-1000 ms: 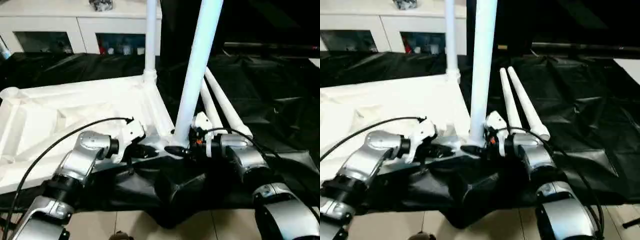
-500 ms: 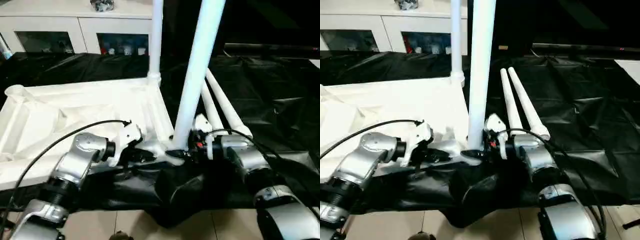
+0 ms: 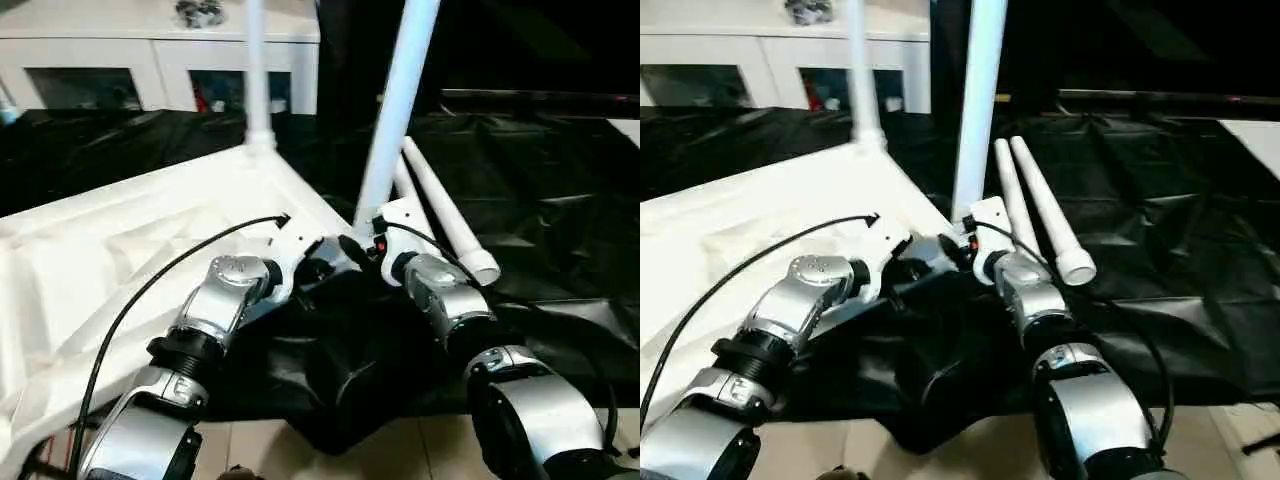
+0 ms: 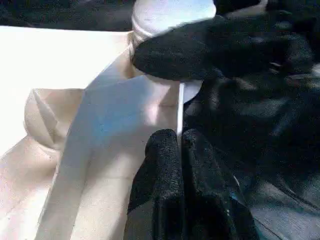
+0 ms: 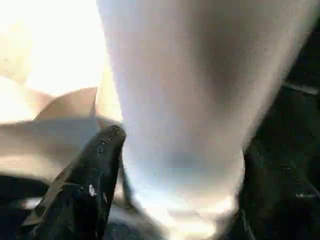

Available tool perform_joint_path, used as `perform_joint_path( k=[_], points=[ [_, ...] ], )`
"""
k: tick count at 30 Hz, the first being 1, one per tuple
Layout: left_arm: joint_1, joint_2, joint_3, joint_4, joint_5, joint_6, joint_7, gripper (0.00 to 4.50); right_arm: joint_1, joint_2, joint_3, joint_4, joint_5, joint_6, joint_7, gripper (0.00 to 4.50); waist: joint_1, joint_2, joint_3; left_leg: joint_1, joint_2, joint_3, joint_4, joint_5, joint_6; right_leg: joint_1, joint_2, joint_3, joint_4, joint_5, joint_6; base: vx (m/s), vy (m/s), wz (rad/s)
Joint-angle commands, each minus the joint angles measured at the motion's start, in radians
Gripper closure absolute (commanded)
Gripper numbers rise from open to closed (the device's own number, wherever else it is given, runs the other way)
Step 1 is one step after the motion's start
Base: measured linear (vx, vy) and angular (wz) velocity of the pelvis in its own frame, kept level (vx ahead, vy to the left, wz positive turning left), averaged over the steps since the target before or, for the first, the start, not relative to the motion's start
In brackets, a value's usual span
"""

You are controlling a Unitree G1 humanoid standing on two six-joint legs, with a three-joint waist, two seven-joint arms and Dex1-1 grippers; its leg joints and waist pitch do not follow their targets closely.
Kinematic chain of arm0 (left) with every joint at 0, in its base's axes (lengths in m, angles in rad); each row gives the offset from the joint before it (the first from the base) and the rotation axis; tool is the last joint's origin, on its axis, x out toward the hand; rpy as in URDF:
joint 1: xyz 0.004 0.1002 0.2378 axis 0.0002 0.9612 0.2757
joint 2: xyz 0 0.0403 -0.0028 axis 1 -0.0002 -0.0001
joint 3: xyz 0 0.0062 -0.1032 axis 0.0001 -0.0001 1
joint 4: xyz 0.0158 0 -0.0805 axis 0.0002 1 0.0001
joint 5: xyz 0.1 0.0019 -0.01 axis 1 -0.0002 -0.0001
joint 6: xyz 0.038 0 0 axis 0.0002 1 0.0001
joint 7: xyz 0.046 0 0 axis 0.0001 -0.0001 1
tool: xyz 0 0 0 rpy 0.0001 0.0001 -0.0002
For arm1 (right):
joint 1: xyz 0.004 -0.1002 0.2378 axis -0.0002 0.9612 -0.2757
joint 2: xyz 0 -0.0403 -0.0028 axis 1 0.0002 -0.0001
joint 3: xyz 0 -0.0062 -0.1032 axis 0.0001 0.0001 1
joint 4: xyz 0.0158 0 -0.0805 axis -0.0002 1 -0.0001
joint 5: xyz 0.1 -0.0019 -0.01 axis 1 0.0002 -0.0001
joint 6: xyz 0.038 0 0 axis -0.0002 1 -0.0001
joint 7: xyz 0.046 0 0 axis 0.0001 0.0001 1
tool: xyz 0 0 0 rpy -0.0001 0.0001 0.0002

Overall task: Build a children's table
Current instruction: Rotate table base

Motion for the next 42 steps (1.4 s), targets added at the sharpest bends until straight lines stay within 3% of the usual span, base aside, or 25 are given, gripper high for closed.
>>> perform_joint_path(
  k=[1,7,10,13,14,16,17,18,19,20,21,22,25,27,28,29,31,32,33,34,35,36,38,40,42],
  points=[
    [-0.030,-0.026,0.001,0.012,0.000,-0.027,0.054,4.50,0.025,0.078,0.061,0.056,-0.024,0.020,0.031,0.98,-0.001,0.003,-0.057,0.010,0.008,0.000,-0.064,-0.257,0.003,0.039,-0.043,0.034,-0.084,-0.183,-0.185,0.000,0.000,0.00],
    [-0.040,-0.039,0.014,0.049,-0.006,-0.054,0.089,4.50,0.034,0.047,0.016,0.008,-0.001,-0.048,-0.045,0.98,-0.005,0.001,-0.054,0.013,0.009,0.000,-0.066,-0.300,0.002,0.037,-0.046,0.035,-0.091,-0.242,-0.184,0.000,0.000,0.00],
    [-0.064,-0.054,0.044,0.098,-0.007,-0.093,0.157,4.50,0.060,0.024,0.014,-0.040,-0.010,-0.049,-0.053,0.98,-0.001,-0.003,-0.054,0.012,0.008,0.000,-0.066,-0.297,0.002,0.037,-0.042,0.036,-0.094,-0.249,-0.161,0.000,0.000,0.00],
    [-0.097,-0.066,0.071,0.155,-0.003,-0.159,0.235,4.50,0.097,0.012,0.012,-0.108,-0.013,-0.028,-0.061,0.98,-0.003,-0.004,-0.061,0.005,0.006,-0.001,-0.061,-0.232,0.018,0.044,-0.042,0.034,-0.084,-0.152,-0.170,0.000,0.000,0.00],
    [-0.121,-0.074,0.090,0.187,-0.013,-0.203,0.257,4.22,0.134,0.006,0.021,-0.179,-0.017,-0.007,-0.066,0.94,-0.001,0.003,-0.066,0.006,0.005,-0.001,-0.055,-0.184,0.031,0.045,-0.039,0.033,-0.078,-0.067,-0.182,0.000,0.000,0.00],
    [-0.131,-0.079,0.102,0.193,-0.025,-0.225,0.263,4.05,0.156,0.007,0.036,-0.219,-0.025,0.004,-0.066,0.91,0.001,-0.001,-0.072,0.000,0.004,-0.002,-0.047,-0.097,0.059,0.053,-0.037,0.030,-0.061,0.086,-0.211,0.000,0.000,0.00],
    [-0.134,-0.078,0.101,0.193,-0.023,-0.236,0.268,3.87,0.163,0.009,0.044,-0.230,-0.030,0.009,-0.068,0.91,0.003,0.005,-0.076,0.000,0.004,-0.003,-0.042,-0.059,0.074,0.053,-0.036,0.028,-0.055,0.159,-0.231,0.000,0.000,0.00],
    [-0.137,-0.074,0.097,0.194,-0.015,-0.247,0.282,3.87,0.167,0.012,0.052,-0.237,-0.036,0.010,-0.072,0.91,0.003,0.013,-0.077,0.000,0.003,-0.003,-0.040,-0.050,0.078,0.053,-0.036,0.027,-0.050,0.187,-0.241,0.000,0.000,0.00],
    [-0.138,-0.072,0.095,0.194,-0.011,-0.251,0.289,3.81,0.168,0.013,0.054,-0.238,-0.038,0.010,-0.073,0.91,0.000,0.009,-0.076,0.001,0.002,-0.001,-0.039,-0.061,0.089,0.053,-0.035,0.026,-0.050,0.217,-0.258,0.000,0.000,0.00],
    [-0.141,-0.061,0.088,0.189,0.010,-0.267,0.324,3.81,0.167,0.018,0.060,-0.237,-0.043,0.008,-0.077,0.91,0.001,0.020,-0.075,0.002,0.003,-0.002,-0.039,-0.074,0.089,0.052,-0.035,0.026,-0.051,0.209,-0.260,0.000,0.000,0.00],
    [-0.143,-0.051,0.086,0.183,0.023,-0.271,0.347,3.67,0.166,0.021,0.064,-0.234,-0.045,0.009,-0.077,0.91,-0.002,0.018,-0.073,0.003,0.004,-0.001,-0.041,-0.103,0.086,0.053,-0.038,0.026,-0.055,0.183,-0.258,0.000,0.000,0.00],
    [-0.142,-0.005,0.095,0.121,0.061,-0.265,0.419,3.56,0.159,0.030,0.081,-0.222,-0.061,0.010,-0.076,0.91,-0.001,0.024,-0.073,0.006,0.007,-0.003,-0.043,-0.120,0.081,0.052,-0.038,0.026,-0.056,0.168,-0.256,0.000,0.000,0.00],
    [-0.112,0.051,0.128,-0.013,0.072,-0.197,0.422,3.56,0.145,0.036,0.086,-0.204,-0.066,0.013,-0.079,0.91,-0.008,0.010,-0.069,0.003,0.012,-0.003,-0.048,-0.144,0.065,0.056,-0.044,0.025,-0.058,0.093,-0.253,0.000,0.000,0.00],
    [-0.040,0.138,0.164,-0.229,0.092,-0.074,0.365,3.56,0.128,0.043,0.088,-0.195,-0.061,0.029,-0.083,0.91,-0.009,0.017,-0.064,0.008,0.015,0.001,-0.049,-0.148,0.051,0.046,-0.042,0.027,-0.060,0.028,-0.256,0.000,0.000,0.00],
    [-0.016,0.162,0.180,-0.288,0.093,-0.034,0.349,3.56,0.125,0.045,0.089,-0.199,-0.062,0.037,-0.084,0.91,-0.011,-0.004,-0.062,0.010,0.017,0.004,-0.050,-0.150,0.051,0.046,-0.041,0.028,-0.062,0.014,-0.253,0.000,0.000,0.00],
    [0.016,0.193,0.204,-0.368,0.091,0.024,0.325,3.56,0.117,0.047,0.087,-0.194,-0.060,0.041,-0.084,0.91,-0.004,0.004,-0.061,0.009,0.018,0.002,-0.053,-0.146,0.045,0.047,-0.044,0.028,-0.058,-0.021,-0.247,0.000,0.000,0.00],
    [0.016,0.193,0.204,-0.368,0.091,0.024,0.325,3.56,0.117,0.047,0.087,-0.194,-0.060,0.041,-0.084,0.91,-0.007,0.006,-0.057,0.011,0.017,0.005,-0.055,-0.152,0.030,0.038,-0.038,0.029,-0.061,-0.043,-0.234,0.000,0.000,0.00],
    [0.151,0.326,0.262,-0.638,0.114,0.223,0.203,3.56,0.078,0.060,0.084,-0.145,-0.057,0.036,-0.083,0.91,-0.004,-0.029,-0.061,0.017,0.026,0.005,-0.054,-0.162,0.020,0.043,-0.048,0.029,-0.056,-0.054,-0.232,0.000,0.000,0.00],
    [0.183,0.356,0.271,-0.691,0.122,0.262,0.176,3.56,0.072,0.064,0.085,-0.135,-0.058,0.034,-0.082,0.91,-0.014,-0.042,-0.051,-0.007,0.021,0.002,-0.065,-0.148,0.027,0.050,-0.048,0.026,-0.050,-0.103,-0.210,0.000,0.000,0.00],
    [0.202,0.379,0.268,-0.723,0.115,0.289,0.174,3.56,0.069,0.066,0.087,-0.131,-0.058,0.034,-0.083,0.91,-0.009,-0.022,-0.052,0.003,0.022,0.000,-0.066,-0.160,0.014,0.043,-0.049,0.026,-0.052,-0.127,-0.199,0.000,0.000,0.00],
    [0.229,0.409,0.274,-0.758,0.122,0.324,0.167,3.56,0.060,0.069,0.087,-0.121,-0.058,0.032,-0.085,0.91,-0.009,-0.012,-0.052,0.030,0.024,0.007,-0.061,-0.181,-0.007,0.018,-0.037,0.029,-0.058,-0.103,-0.193,0.000,0.000,0.00],
    [0.275,0.458,0.285,-0.807,0.142,0.369,0.148,3.56,0.049,0.075,0.086,-0.107,-0.057,0.030,-0.088,0.91,-0.010,-0.040,-0.048,0.023,0.023,0.008,-0.064,-0.172,-0.022,0.024,-0.030,0.028,-0.055,-0.061,-0.193,0.000,0.000,0.00],
    [0.310,0.491,0.298,-0.836,0.162,0.397,0.127,3.56,0.040,0.080,0.083,-0.096,-0.056,0.029,-0.090,0.91,-0.007,-0.044,-0.048,0.023,0.020,0.008,-0.063,-0.168,-0.036,0.025,-0.031,0.029,-0.050,-0.037,-0.184,0.000,0.000,0.00],
    [0.378,0.545,0.329,-0.895,0.184,0.488,0.115,3.56,0.017,0.090,0.079,-0.067,-0.056,0.029,-0.098,0.91,-0.009,-0.064,-0.046,0.019,0.019,0.007,-0.065,-0.181,-0.046,0.027,-0.033,0.030,-0.049,-0.043,-0.177,0.000,0.000,0.00],
    [0.425,0.583,0.353,-0.929,0.202,0.556,0.112,3.56,0.007,0.096,0.078,-0.053,-0.057,0.032,-0.105,0.91,-0.009,-0.070,-0.043,0.021,0.019,0.007,-0.068,-0.223,-0.063,0.024,-0.034,0.032,-0.055,-0.087,-0.163,0.000,0.000,0.00]
  ],
)
